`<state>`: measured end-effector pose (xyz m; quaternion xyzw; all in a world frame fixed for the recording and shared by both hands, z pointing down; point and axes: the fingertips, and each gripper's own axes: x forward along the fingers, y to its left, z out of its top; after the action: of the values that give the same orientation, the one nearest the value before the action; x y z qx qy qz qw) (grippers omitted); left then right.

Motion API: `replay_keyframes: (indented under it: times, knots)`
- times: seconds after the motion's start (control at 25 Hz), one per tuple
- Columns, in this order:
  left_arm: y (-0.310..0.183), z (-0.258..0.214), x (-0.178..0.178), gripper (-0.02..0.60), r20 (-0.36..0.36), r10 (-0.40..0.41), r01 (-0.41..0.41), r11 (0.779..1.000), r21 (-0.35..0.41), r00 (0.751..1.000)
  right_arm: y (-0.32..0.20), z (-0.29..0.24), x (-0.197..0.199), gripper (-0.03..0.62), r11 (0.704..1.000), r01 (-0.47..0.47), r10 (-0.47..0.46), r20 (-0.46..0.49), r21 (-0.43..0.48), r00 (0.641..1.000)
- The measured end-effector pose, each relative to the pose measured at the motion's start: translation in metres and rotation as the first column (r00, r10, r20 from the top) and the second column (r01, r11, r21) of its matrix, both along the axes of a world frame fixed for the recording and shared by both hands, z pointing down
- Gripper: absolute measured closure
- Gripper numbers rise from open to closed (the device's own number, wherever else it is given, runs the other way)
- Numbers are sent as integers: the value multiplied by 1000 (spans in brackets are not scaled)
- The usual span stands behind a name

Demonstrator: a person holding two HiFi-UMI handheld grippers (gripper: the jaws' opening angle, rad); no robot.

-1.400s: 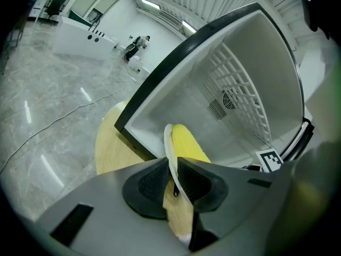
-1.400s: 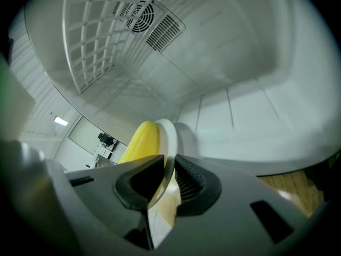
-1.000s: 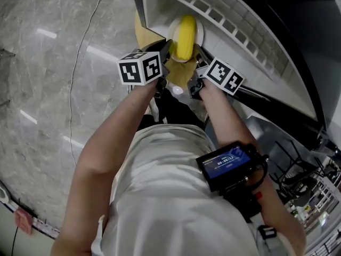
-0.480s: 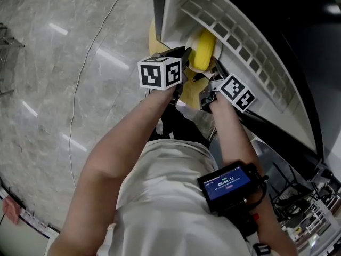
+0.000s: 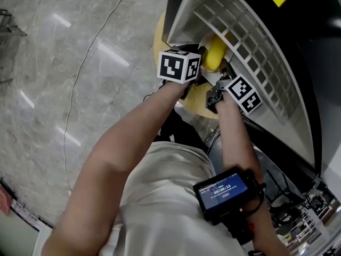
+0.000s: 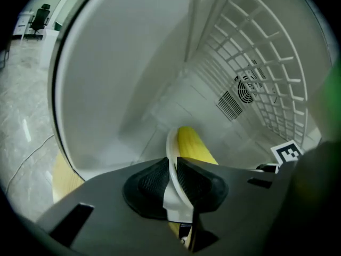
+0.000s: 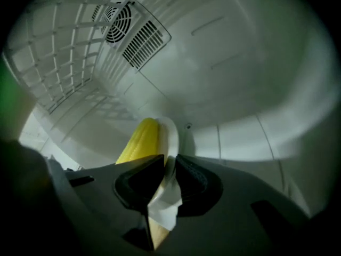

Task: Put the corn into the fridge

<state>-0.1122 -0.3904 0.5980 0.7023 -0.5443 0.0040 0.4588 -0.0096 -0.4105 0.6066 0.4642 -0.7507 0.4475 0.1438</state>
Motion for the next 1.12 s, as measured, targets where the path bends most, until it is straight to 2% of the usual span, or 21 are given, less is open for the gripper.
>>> replay_keyframes:
  times: [0.4, 0.76, 0.84, 1.12]
  knots:
    - [-8, 13, 7, 529, 59, 30, -27, 999, -41, 998, -13, 2, 2, 539, 999, 44, -42, -124, 15, 991]
    - [-9, 20, 18, 528, 138, 74, -67, 996, -58, 988, -11, 10, 12, 534, 999, 46, -50, -235, -25, 971]
    - [-11, 19, 16, 526, 162, 84, -75, 995, -61, 983, -14, 10, 10, 533, 998, 54, -59, -246, -25, 967]
    - [-11, 18, 17, 520, 178, 115, -103, 992, -72, 977, -14, 9, 11, 519, 998, 60, -60, -287, -8, 956]
